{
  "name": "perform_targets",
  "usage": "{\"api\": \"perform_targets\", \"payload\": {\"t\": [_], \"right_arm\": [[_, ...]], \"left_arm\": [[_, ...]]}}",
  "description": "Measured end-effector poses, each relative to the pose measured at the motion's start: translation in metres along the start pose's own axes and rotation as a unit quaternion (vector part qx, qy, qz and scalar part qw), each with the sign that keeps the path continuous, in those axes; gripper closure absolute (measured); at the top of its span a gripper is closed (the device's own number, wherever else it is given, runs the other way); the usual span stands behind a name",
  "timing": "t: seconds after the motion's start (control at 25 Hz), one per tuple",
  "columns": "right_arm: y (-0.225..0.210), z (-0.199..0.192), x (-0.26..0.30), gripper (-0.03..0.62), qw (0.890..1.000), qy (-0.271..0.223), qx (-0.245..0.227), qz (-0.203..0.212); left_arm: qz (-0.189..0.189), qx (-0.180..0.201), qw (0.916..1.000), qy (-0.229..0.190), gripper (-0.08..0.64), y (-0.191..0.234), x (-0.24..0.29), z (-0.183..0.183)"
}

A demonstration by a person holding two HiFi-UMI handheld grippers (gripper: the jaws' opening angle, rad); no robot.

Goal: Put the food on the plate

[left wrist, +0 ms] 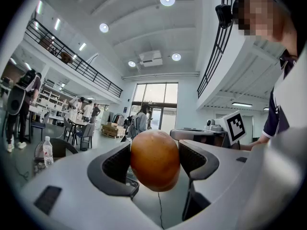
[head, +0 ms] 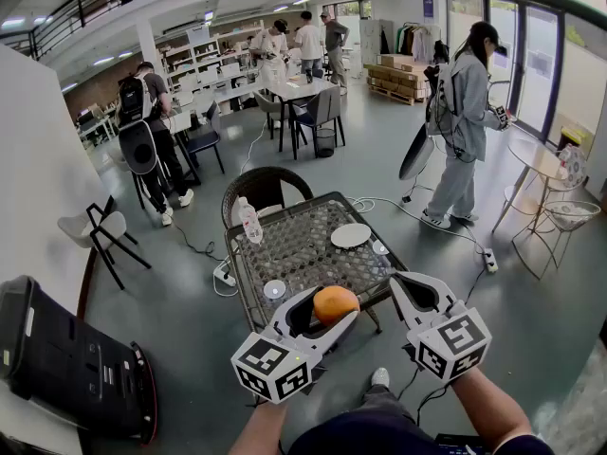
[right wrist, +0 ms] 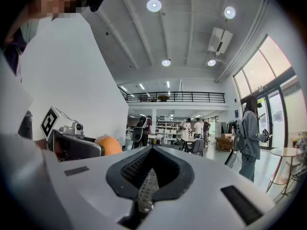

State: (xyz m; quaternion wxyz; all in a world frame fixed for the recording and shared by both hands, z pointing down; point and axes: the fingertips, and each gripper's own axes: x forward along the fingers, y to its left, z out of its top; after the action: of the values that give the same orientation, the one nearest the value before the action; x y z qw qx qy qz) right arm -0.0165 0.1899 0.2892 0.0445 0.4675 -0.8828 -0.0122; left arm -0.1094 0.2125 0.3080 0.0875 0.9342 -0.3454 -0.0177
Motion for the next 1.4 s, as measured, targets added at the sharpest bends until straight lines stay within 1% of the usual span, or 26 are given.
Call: {"api": "perform_targets", "payload": {"t": [0.36, 0.72, 1.08, 1.4], "right_arm": [[0.001, 0.002, 0.001, 0.589, 1.0, -0.002, 0.0, 0.004], [-0.014, 0.004, 0.008, 0.589, 1.0, -0.005, 0.002, 0.005], [-0.057, -0.007, 0.022, 0.589, 1.0, -0.004, 0.022, 0.005], [-0.1, -0.024, 0.06, 0.589, 0.999, -0.006, 0.041, 0.015]], "left_arm": [[-0.003, 0.0, 1.0, 0.003, 0.244, -0.001, 0.003, 0.0], [-0.001, -0.004, 0.9999, 0.01, 0.244, 0.008, 0.016, 0.0], [0.004, -0.005, 0.9997, 0.024, 0.244, 0.021, 0.057, -0.003], [0.013, -0.002, 0.9988, 0.048, 0.243, 0.05, 0.103, -0.016]]}}
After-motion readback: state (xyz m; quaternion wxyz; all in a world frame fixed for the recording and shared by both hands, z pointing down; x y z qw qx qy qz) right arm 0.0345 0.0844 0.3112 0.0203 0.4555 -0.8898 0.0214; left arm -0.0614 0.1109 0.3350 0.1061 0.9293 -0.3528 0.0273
